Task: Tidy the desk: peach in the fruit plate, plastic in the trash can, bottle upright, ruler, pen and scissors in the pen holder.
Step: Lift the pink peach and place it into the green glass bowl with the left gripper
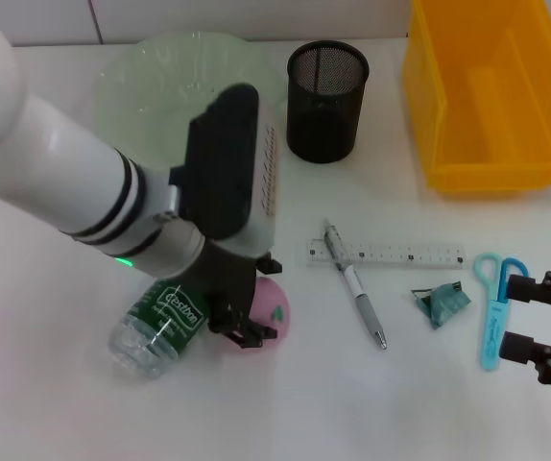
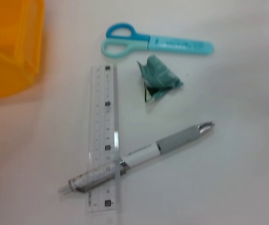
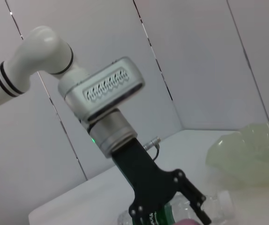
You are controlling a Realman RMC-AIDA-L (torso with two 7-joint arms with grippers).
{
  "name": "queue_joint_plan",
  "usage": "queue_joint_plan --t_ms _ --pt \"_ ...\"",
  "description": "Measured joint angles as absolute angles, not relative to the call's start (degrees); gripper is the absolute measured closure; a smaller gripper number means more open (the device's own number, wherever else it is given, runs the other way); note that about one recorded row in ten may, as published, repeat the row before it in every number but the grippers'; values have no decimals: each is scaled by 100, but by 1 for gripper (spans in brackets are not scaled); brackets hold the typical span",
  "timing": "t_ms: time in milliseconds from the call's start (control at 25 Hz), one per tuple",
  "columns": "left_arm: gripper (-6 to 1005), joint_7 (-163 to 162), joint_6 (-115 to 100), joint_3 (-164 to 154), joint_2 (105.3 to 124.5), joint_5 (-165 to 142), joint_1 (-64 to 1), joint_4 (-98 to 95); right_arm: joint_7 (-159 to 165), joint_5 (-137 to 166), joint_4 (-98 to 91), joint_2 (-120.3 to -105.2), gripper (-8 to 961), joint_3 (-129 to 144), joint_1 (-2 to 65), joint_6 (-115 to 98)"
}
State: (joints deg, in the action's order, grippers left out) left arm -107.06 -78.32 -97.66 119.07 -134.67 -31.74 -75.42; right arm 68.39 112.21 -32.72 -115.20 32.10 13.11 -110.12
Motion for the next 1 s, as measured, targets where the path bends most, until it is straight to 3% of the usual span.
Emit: queue_joint_plan --t_ms 200,1000 --pt "240 -10886 -7654 -10200 11916 -13901 -3169 -7602 6839 11206 -3264 -11543 163 3208 1353 -11002" --pt "689 -10906 -7599 -10173 11893 -13374 -2814 -8627 6837 11187 -3261 -11578 164 3208 1435 -10845"
